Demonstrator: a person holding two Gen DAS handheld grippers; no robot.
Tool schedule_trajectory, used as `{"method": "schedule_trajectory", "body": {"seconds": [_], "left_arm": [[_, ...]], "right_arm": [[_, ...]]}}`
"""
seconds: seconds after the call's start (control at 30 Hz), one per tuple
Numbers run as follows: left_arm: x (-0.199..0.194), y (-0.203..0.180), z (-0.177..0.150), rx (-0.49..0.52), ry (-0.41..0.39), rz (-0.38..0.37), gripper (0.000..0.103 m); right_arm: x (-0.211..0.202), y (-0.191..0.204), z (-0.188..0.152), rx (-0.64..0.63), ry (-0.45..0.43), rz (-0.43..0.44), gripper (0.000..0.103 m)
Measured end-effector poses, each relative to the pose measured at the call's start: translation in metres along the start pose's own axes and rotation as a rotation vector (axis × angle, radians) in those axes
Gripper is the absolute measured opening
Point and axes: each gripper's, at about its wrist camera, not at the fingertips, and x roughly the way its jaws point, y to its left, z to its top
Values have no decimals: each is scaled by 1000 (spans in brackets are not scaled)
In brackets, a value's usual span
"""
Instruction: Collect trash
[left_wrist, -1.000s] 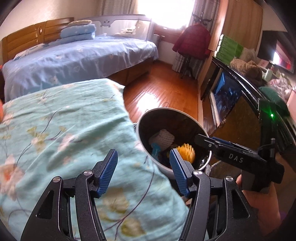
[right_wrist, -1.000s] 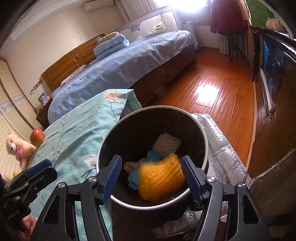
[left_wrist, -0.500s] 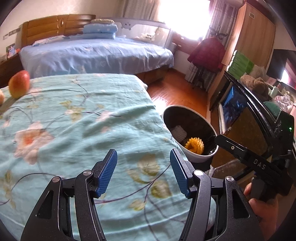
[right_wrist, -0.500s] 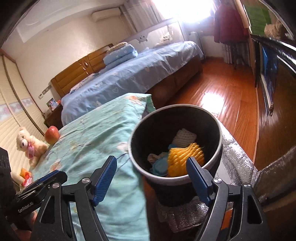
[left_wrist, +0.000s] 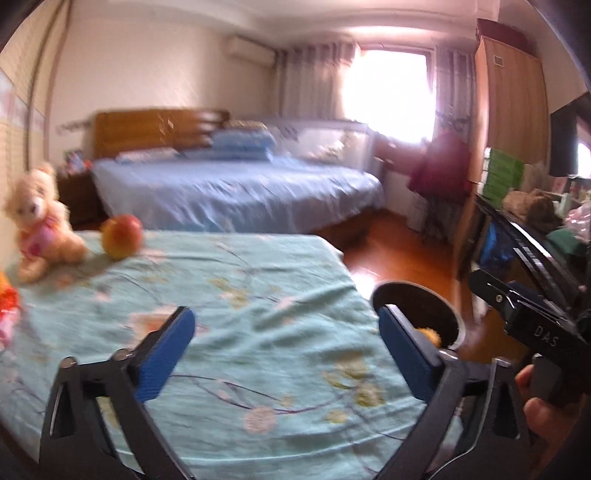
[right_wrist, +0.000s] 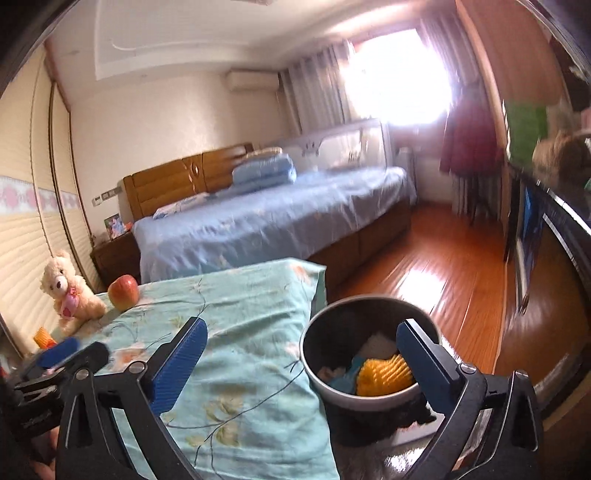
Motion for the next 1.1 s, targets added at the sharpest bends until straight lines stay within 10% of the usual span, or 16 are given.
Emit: {"method": "schedule_trajectory", "body": {"seconds": [1.1], "left_arm": [[-8, 23, -18, 12, -40, 134, 103]], "right_arm": [[11, 25, -31, -62, -3, 15, 103]]}}
